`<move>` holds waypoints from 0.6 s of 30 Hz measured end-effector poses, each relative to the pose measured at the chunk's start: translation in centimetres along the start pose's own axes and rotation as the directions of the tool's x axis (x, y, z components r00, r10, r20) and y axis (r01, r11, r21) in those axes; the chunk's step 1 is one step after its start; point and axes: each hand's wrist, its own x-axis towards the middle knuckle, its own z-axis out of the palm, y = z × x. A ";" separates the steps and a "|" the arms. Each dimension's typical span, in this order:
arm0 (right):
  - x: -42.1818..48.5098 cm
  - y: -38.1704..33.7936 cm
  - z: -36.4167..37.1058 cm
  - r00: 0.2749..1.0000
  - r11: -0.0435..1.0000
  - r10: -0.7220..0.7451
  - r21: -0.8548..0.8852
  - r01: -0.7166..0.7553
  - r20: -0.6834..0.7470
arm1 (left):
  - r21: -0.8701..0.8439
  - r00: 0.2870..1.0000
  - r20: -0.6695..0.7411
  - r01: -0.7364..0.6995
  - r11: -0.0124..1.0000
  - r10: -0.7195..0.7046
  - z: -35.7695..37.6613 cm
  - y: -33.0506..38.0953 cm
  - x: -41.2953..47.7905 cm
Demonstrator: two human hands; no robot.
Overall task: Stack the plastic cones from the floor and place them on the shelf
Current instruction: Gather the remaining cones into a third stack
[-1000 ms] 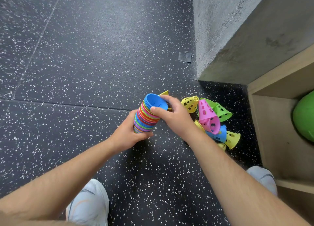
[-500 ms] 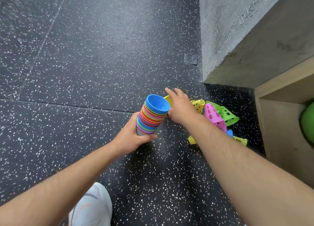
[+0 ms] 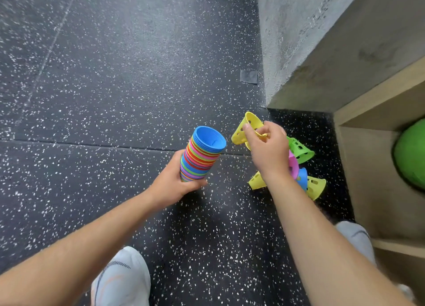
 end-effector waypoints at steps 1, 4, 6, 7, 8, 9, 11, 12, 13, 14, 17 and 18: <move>-0.5 -0.4 -1.0 0.999 0.998 0.008 0.069 -0.006 -0.036 | 0.014 1.000 0.002 -0.001 1.000 0.001 0.1 0.0 0.0; -2.3 -1.8 -2.7 1.000 0.970 -0.023 0.240 0.027 -0.019 | 0.063 1.000 -0.006 -0.011 0.998 0.011 0.4 0.2 0.0; -3.6 -2.7 -3.0 0.994 0.956 -0.095 0.285 0.074 0.062 | 0.098 1.000 -0.009 -0.027 0.995 0.028 0.5 0.3 -0.3; -4.1 -2.9 -3.0 0.984 0.961 -0.134 0.258 0.101 0.115 | 0.115 0.999 -0.010 -0.035 0.993 0.036 0.6 0.4 -0.5; -4.6 -3.1 -3.1 0.969 0.971 -0.168 0.202 0.131 0.181 | 0.130 0.999 -0.006 -0.043 0.991 0.044 0.7 0.8 -0.8; -4.9 -3.3 -3.3 0.948 0.979 -0.187 0.133 0.157 0.257 | 0.135 0.999 0.000 -0.049 0.990 0.049 0.9 1.3 -1.1; -5.1 -4.2 -4.3 0.893 0.977 -0.206 0.030 0.212 0.399 | 0.120 0.998 0.009 -0.056 0.991 0.056 1.1 2.7 -1.3; -4.9 -5.1 -5.2 0.868 0.973 -0.210 0.005 0.232 0.450 | 0.112 0.998 0.014 -0.068 0.991 0.067 1.2 3.8 -1.3; -4.5 -6.1 -6.4 0.849 0.970 -0.212 -0.004 0.245 0.484 | 0.104 0.997 0.019 -0.080 0.991 0.078 1.2 5.0 -1.2; -3.8 -7.3 -7.7 0.837 0.966 -0.216 -0.015 0.258 0.502 | 0.095 0.995 0.023 -0.096 0.991 0.094 1.1 6.4 -1.0; -1.3 -11.3 -12.2 0.792 0.949 -0.253 -0.016 0.315 0.556 | 0.086 0.990 0.028 -0.139 0.987 0.137 0.4 11.6 -0.3; -0.7 -12.4 -13.7 0.773 0.941 -0.272 -0.010 0.339 0.573 | 0.100 0.988 0.037 -0.152 0.983 0.149 0.1 13.6 -0.1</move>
